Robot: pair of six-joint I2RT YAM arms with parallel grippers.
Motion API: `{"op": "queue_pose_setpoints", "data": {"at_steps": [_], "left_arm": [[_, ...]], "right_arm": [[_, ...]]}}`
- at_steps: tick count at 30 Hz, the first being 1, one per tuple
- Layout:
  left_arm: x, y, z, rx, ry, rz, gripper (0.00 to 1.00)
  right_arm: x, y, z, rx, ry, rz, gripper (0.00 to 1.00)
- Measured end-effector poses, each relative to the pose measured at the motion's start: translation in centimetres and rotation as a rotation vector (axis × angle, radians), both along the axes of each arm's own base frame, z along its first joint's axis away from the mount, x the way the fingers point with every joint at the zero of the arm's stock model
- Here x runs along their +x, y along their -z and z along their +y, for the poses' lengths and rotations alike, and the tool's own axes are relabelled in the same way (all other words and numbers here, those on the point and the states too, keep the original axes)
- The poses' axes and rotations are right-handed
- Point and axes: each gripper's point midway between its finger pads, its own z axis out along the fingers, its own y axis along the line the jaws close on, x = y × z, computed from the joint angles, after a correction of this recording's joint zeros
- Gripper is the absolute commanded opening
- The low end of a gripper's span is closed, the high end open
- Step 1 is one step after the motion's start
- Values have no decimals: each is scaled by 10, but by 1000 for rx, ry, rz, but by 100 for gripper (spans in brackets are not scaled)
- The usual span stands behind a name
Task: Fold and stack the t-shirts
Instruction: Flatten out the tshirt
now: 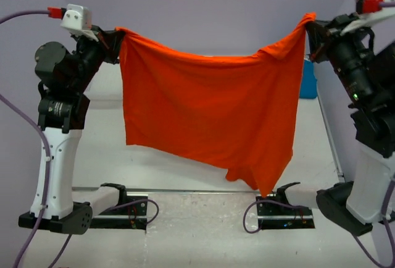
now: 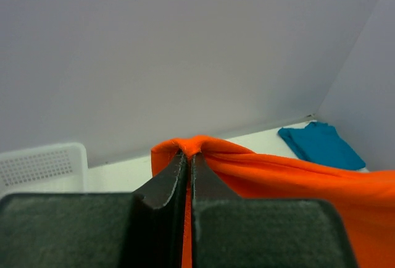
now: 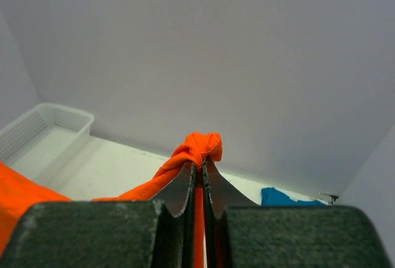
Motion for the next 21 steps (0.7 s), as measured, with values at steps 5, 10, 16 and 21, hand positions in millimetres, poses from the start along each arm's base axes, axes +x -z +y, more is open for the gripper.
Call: {"op": "queue_pose_setpoints", "data": {"at_steps": [5, 10, 16, 21], "left_arm": [[69, 82, 3, 18, -66, 191, 0], [128, 204, 8, 53, -142, 438, 0], [165, 301, 16, 94, -205, 614, 0], [184, 319, 25, 103, -235, 617, 0]], "right_arm": [[90, 51, 26, -68, 12, 161, 0], [199, 149, 51, -140, 11, 386, 0], [280, 279, 61, -205, -1, 630, 0], [310, 316, 57, -208, 14, 674, 0]]}}
